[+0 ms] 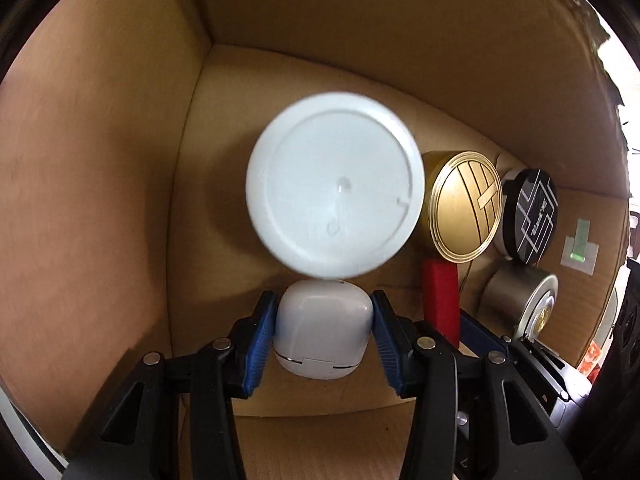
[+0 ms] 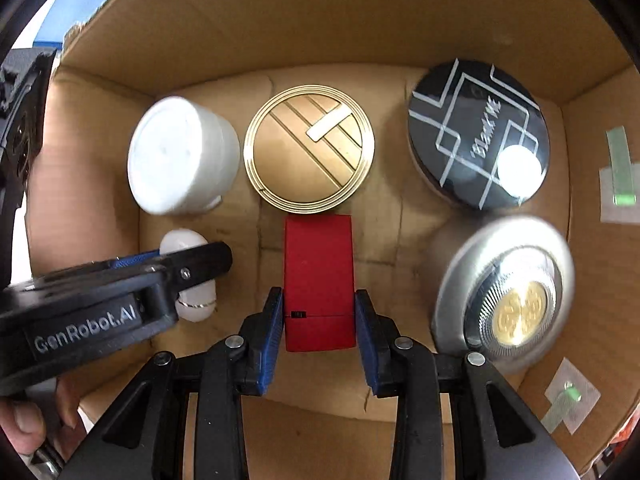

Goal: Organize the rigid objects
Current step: 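Carry the red block and white case into the box and lower them, then open both grippers and lift them out of the box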

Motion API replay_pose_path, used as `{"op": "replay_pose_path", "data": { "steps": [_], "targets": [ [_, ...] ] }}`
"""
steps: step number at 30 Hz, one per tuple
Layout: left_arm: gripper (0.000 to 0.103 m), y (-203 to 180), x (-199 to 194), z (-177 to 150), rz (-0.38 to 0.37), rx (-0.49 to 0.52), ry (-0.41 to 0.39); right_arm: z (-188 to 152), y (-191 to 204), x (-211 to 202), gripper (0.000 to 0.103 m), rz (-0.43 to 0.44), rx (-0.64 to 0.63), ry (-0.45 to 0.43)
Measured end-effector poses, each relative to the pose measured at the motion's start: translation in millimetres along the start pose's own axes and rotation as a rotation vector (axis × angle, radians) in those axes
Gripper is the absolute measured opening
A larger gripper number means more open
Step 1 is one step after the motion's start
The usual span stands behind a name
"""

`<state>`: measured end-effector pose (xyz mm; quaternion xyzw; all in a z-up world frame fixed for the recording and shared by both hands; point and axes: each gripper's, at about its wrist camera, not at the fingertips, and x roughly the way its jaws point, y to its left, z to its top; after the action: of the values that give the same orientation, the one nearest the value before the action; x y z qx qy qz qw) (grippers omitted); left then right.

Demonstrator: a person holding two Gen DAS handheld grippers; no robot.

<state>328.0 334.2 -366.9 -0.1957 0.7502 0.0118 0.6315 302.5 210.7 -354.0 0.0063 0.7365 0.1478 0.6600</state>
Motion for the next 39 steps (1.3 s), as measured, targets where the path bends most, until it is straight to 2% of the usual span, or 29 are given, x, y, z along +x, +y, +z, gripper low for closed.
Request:
{"op": "replay_pose_path", "data": {
  "steps": [6,8,9,10,11,13,17,20,21,23,26,32,34,39],
  "targets": [
    [0.045,2,0,0,0.003,-0.008,0.009,6,2,2,0.037,-0.006,0.002,0.009],
    [0.053,1,1,0,0.007,-0.016,0.02,6,1,4,0.038,-0.011,0.002,0.012],
    [0.065,-1,1,2,0.008,-0.02,0.025,7,1,4,0.038,-0.015,0.001,0.015],
    [0.07,-1,0,1,0.004,-0.021,0.027,7,0,5,0.04,-0.011,0.004,0.021],
    [0.072,-1,-2,1,-0.001,-0.022,0.031,7,-3,4,0.042,-0.005,0.007,0.027],
    [0.074,-5,-5,2,-0.004,-0.028,0.032,12,-2,-2,0.056,0.005,0.007,0.025],
    [0.079,-11,-20,-5,-0.015,-0.036,0.018,9,1,-10,0.064,0.016,0.003,0.017],
    [0.086,-17,-33,-15,-0.015,-0.028,-0.002,4,3,-20,0.077,0.007,0.001,0.006],
    [0.09,-19,-37,-20,-0.008,-0.021,-0.008,1,5,-22,0.082,0.008,0.002,0.001],
    [0.103,-23,-47,-30,0.037,-0.014,-0.032,-3,4,-28,0.083,0.007,0.007,0.003],
    [0.103,-32,-62,-47,0.09,-0.002,-0.082,-12,5,-39,0.086,-0.022,-0.009,-0.006],
    [0.103,-47,-85,-84,0.149,0.043,-0.157,-32,-1,-67,0.094,-0.077,-0.034,-0.045],
    [0.103,-48,-90,-92,0.16,0.05,-0.184,-39,-11,-80,0.097,-0.087,-0.046,-0.056],
    [0.103,-52,-112,-116,0.167,0.053,-0.25,-64,-11,-103,0.097,-0.093,-0.061,-0.089]
  ]
}}
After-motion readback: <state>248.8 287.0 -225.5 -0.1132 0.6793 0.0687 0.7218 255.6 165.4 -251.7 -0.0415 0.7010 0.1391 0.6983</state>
